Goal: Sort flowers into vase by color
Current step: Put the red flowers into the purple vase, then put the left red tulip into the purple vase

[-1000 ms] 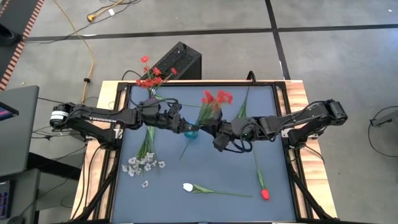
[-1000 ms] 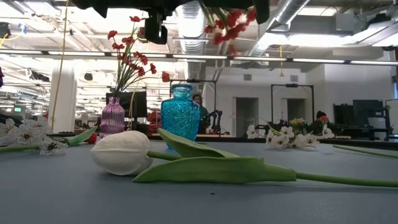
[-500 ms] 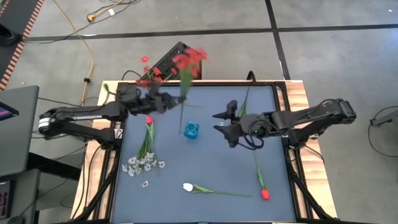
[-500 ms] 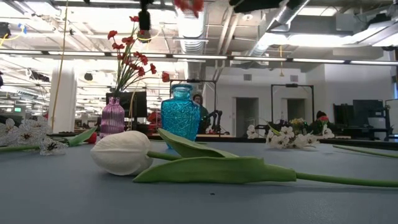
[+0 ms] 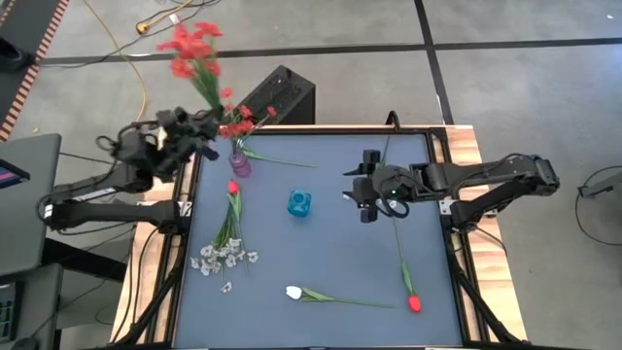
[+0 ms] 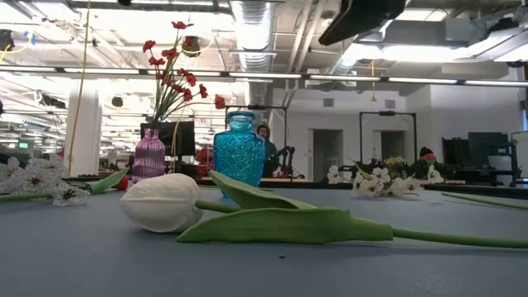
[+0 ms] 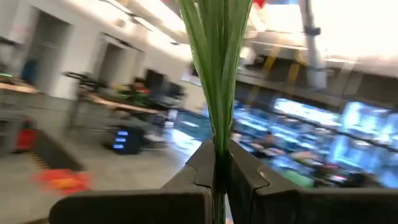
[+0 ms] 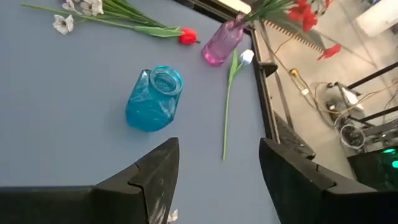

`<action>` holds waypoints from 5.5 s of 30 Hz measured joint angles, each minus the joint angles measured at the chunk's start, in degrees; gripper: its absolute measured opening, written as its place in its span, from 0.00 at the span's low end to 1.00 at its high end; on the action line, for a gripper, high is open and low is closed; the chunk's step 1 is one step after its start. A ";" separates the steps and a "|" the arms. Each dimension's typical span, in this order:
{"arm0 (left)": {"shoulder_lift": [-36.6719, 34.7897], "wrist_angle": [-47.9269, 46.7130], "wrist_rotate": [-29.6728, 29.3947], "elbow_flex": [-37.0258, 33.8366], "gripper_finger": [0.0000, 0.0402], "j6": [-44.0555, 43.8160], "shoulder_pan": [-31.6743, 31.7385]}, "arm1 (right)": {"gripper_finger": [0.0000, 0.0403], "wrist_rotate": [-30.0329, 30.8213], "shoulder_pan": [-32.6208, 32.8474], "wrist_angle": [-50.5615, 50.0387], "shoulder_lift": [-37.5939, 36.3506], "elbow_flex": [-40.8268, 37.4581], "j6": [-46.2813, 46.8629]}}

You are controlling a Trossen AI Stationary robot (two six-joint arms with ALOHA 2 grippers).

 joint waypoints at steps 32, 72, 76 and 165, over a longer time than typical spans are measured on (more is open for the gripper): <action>-13.19 12.68 -24.46 -29.85 0.00 -1.12 11.48 | 0.62 -0.08 2.10 0.79 0.99 -0.02 12.71; 6.98 35.22 -14.07 -35.95 0.00 0.45 18.62 | 0.62 -1.54 3.15 7.35 0.99 -0.02 13.37; 8.08 34.16 -13.25 -35.95 0.00 -0.27 17.83 | 0.62 -1.54 3.15 7.35 0.99 -0.02 13.37; -5.42 -43.15 34.57 -23.54 0.42 -46.24 -5.34 | 0.62 -3.33 2.56 7.59 0.99 -0.02 9.57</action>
